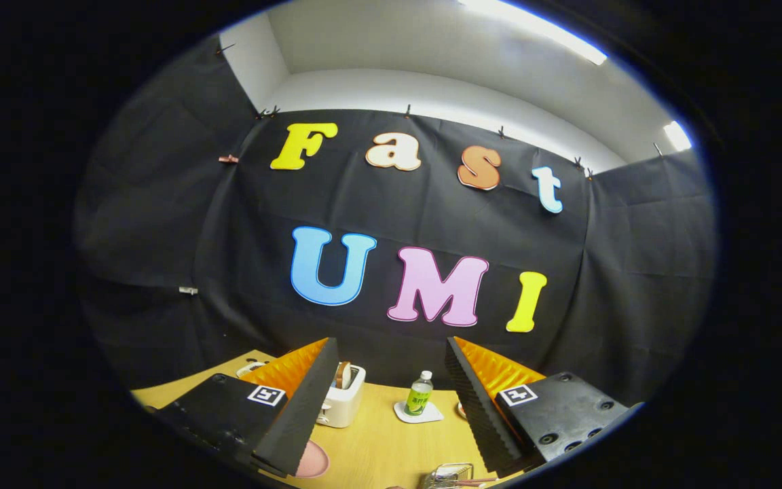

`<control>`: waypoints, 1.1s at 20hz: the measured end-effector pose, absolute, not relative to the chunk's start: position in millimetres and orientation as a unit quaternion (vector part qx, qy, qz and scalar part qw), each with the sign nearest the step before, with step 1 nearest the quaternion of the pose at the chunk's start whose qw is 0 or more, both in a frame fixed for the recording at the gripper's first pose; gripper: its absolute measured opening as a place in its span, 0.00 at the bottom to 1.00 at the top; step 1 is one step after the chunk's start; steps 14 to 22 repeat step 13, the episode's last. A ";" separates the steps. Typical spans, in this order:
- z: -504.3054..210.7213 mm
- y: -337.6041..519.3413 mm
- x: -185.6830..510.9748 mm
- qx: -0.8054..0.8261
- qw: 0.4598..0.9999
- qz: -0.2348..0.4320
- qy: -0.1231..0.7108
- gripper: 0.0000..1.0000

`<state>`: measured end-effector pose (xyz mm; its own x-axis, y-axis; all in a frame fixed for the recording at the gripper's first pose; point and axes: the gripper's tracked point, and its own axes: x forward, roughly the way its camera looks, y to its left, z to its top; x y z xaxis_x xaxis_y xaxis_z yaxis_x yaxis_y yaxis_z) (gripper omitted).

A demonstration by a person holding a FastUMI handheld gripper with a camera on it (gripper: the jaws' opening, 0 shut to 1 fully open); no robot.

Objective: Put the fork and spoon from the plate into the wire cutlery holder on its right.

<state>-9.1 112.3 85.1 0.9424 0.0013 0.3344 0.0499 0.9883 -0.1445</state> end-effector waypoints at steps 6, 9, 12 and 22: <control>75.8 92.5 -0.3 0.004 0.989 -0.020 -0.143 0.98; 73.5 87.7 2.8 0.010 0.990 -0.022 -0.136 0.97; 74.8 89.0 6.0 0.008 0.991 -0.019 -0.133 0.97; 75.6 89.4 7.4 0.008 0.991 -0.018 -0.133 0.97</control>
